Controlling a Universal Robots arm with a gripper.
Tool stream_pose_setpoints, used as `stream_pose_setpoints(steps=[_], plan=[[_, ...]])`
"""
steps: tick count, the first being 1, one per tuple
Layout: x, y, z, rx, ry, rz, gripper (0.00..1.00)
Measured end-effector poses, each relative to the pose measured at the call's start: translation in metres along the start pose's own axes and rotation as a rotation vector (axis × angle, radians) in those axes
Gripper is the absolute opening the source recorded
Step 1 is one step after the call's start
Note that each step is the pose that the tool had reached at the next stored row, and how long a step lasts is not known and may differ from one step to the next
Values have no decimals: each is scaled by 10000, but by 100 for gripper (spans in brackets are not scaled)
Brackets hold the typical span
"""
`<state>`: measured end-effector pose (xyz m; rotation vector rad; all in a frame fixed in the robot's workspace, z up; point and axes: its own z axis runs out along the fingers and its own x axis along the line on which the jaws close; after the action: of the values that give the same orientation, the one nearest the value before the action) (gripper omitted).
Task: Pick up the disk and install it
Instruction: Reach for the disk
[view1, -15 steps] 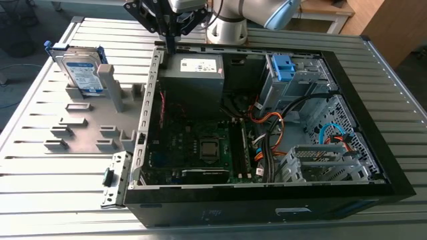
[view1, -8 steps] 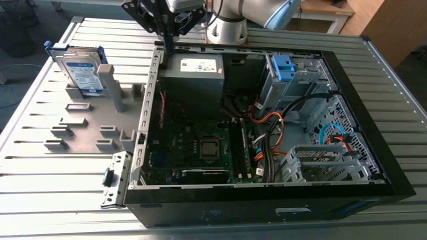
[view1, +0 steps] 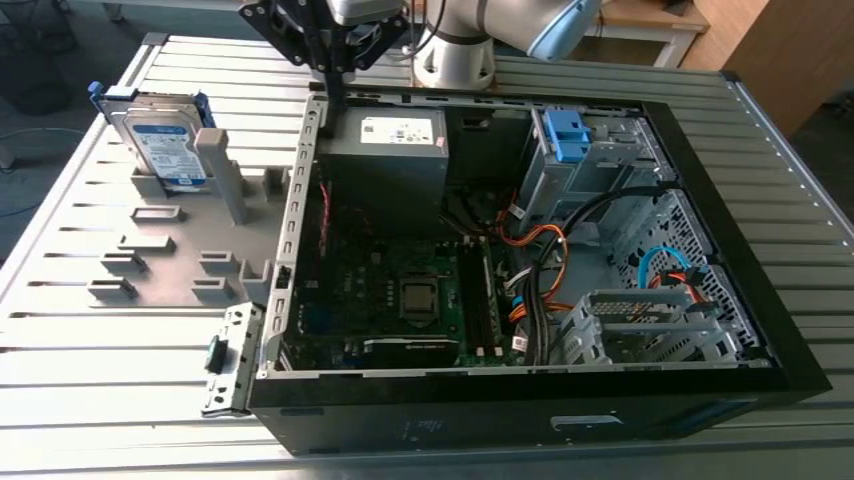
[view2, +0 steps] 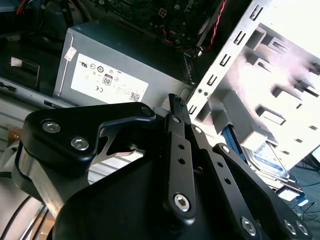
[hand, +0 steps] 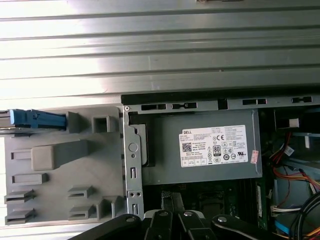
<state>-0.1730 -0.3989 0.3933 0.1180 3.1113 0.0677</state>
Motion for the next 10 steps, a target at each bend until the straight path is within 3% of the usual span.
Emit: stream_pose_setpoints(steps=[10], plan=[[39,-3,-1,0,0,-1,11]])
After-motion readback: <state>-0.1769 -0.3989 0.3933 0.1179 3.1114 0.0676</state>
